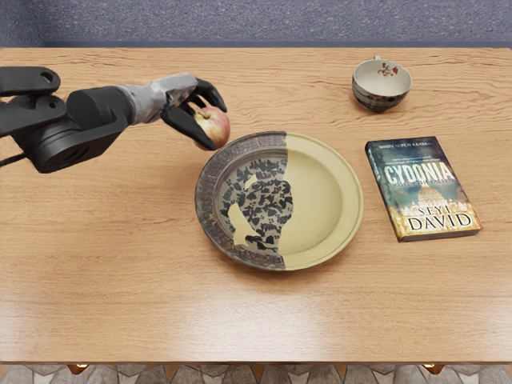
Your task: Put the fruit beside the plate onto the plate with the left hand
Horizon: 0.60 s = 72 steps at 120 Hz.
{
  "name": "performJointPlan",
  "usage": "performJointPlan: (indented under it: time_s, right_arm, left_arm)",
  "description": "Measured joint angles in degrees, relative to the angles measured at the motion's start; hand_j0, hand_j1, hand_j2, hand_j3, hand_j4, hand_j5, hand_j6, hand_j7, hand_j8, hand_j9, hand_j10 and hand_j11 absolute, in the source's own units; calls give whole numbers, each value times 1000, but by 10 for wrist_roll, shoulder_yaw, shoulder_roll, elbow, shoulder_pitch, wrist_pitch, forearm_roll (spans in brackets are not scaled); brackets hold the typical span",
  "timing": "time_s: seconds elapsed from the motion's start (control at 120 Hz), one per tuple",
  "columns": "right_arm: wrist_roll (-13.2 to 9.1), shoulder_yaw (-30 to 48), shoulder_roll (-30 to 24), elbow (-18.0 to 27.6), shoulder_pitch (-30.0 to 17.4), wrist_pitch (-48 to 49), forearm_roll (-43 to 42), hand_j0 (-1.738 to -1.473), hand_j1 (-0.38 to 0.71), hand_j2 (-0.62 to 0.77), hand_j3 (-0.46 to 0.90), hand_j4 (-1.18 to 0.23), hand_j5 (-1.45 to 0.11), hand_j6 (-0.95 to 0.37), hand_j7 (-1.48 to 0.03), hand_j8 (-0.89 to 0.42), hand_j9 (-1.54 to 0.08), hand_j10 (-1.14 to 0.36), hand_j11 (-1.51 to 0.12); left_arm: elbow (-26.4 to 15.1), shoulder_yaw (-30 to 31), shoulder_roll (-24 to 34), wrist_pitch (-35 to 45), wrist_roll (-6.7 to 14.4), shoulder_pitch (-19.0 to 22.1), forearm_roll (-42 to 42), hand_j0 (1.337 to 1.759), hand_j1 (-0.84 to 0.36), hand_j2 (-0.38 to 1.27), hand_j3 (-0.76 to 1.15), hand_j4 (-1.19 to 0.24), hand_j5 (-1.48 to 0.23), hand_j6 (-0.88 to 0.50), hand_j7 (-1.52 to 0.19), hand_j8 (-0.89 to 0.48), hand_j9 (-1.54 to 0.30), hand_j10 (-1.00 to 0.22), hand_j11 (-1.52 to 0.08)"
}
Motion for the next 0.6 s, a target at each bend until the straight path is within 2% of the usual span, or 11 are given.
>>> performJointPlan:
  time_s: [0.083,0.117,0.183,0.217,0.233,0.25,0.325,0.35,0.417,0.533,0.6]
  right_arm:
    - [0,0,0,0,0,0,0,-1658,-349,0,0,0,0,0,0,0,0,0,0]
    - [0,0,0,0,0,0,0,-1658,-349,0,0,0,0,0,0,0,0,0,0]
    - [0,0,0,0,0,0,0,-1658,-349,0,0,0,0,0,0,0,0,0,0]
    - [0,0,0,0,0,0,0,-1658,-349,0,0,0,0,0,0,0,0,0,0]
    - [0,0,0,0,0,0,0,-1658,-349,0,0,0,0,0,0,0,0,0,0]
    - [0,0,0,0,0,0,0,-1658,-349,0,0,0,0,0,0,0,0,0,0]
    - [0,0,0,0,0,0,0,-1658,-349,0,0,0,0,0,0,0,0,0,0]
    - [0,0,0,0,0,0,0,-1658,-349,0,0,0,0,0,0,0,0,0,0]
    - [0,0,0,0,0,0,0,-1658,-349,0,0,0,0,0,0,0,0,0,0]
    - [0,0,0,0,0,0,0,-1658,-349,0,0,0,0,0,0,0,0,0,0]
    - [0,0,0,0,0,0,0,-1658,-349,0,0,0,0,0,0,0,0,0,0]
  left_arm:
    - [0,0,-19,-12,0,0,-11,1654,-288,437,0,-531,-1067,-241,-982,-235,-965,-425,-963]
    - [0,0,-26,-16,0,0,-14,1654,-275,393,0,-547,-1066,-243,-980,-236,-966,-424,-960]
    - [0,0,-49,-20,1,4,-19,1655,-294,458,0,-574,-1064,-247,-977,-234,-968,-441,-954]
    - [-1,0,-55,-22,1,7,-22,1655,-284,437,0,-584,-1066,-265,-980,-245,-972,-427,-951]
    - [0,0,-57,-22,1,7,-23,1656,-289,486,0,-590,-1060,-269,-976,-254,-969,-420,-948]
    - [0,0,-58,-22,1,10,-23,1656,-271,401,0,-599,-1047,-295,-973,-261,-965,-442,-946]
    - [2,1,-61,-23,1,26,-25,1656,-263,448,0,-610,-1014,-312,-952,-283,-934,-485,-919]
    - [3,1,-62,-23,0,27,-25,1656,-260,404,0,-606,-998,-333,-940,-300,-921,-490,-908]
    - [6,1,-68,-22,-1,28,-26,1657,-215,337,0,-544,-862,-347,-820,-310,-802,-466,-794]
    - [12,0,-65,-39,-4,22,-33,1657,3,195,0,-331,-517,-219,-493,-199,-483,-287,-478]
    - [17,0,-35,-71,-3,8,-35,1657,93,142,0,-244,-380,-164,-363,-149,-356,-212,-352]
